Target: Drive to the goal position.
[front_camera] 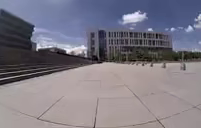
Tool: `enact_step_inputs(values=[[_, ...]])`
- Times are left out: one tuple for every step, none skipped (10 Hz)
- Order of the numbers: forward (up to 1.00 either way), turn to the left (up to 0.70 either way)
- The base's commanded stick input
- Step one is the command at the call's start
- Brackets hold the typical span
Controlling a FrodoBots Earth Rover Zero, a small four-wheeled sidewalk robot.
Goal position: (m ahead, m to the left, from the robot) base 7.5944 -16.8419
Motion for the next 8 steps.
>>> enact_step_inputs(values=[[0.7, 0.0], [0.7, 0.0], [0.7, 0.0], [0.7, 0.0], [0.7, 0.0], [0.7, 0.0], [0.7, 0.0], [0.7, 0.0]])
